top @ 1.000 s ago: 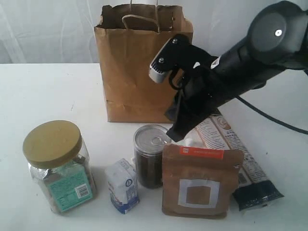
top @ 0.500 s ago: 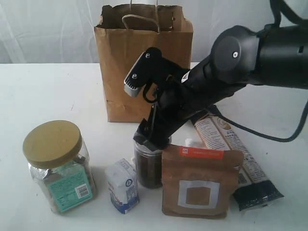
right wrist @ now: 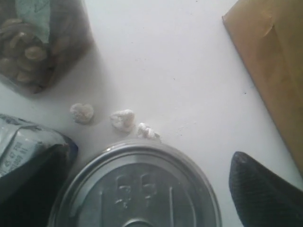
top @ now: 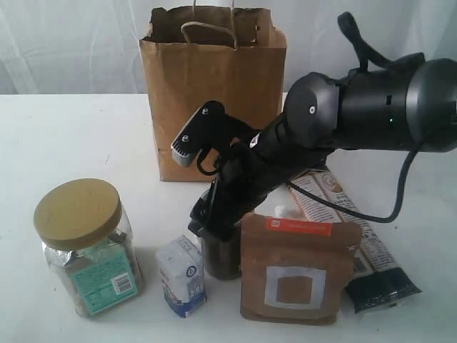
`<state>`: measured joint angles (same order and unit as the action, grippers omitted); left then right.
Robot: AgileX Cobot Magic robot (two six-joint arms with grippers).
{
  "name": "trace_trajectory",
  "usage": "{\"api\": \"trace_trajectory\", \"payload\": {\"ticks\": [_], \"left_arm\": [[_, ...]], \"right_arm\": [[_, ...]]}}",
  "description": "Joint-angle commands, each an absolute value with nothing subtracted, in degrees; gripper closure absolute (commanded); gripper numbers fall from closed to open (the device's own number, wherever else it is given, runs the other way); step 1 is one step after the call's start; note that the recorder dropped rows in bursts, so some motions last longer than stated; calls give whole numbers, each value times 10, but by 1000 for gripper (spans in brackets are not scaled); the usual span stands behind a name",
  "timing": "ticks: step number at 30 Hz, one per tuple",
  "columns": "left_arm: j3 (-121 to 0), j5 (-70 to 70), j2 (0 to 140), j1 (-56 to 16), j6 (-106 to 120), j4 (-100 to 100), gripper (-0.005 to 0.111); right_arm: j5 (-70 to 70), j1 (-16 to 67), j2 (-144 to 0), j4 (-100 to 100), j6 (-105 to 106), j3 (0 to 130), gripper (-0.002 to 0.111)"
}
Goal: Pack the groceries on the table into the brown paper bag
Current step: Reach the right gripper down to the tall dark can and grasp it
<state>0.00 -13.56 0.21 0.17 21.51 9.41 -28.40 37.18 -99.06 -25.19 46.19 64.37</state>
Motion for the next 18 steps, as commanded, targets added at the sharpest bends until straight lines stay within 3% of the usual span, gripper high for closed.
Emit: {"api": "trace_trajectory", "payload": {"ticks": [1,6,18], "left_arm": [[0,-135,0,-1,214,99,107],[0,-135,0,-1,214,99,107],[0,-135,0,-1,214,99,107]], "right_arm": [[-277,373,-995,-249,421,647,26],[-278,373,-994,-249,395,647,36],[-280,373,-994,-249,395,652,75]]}}
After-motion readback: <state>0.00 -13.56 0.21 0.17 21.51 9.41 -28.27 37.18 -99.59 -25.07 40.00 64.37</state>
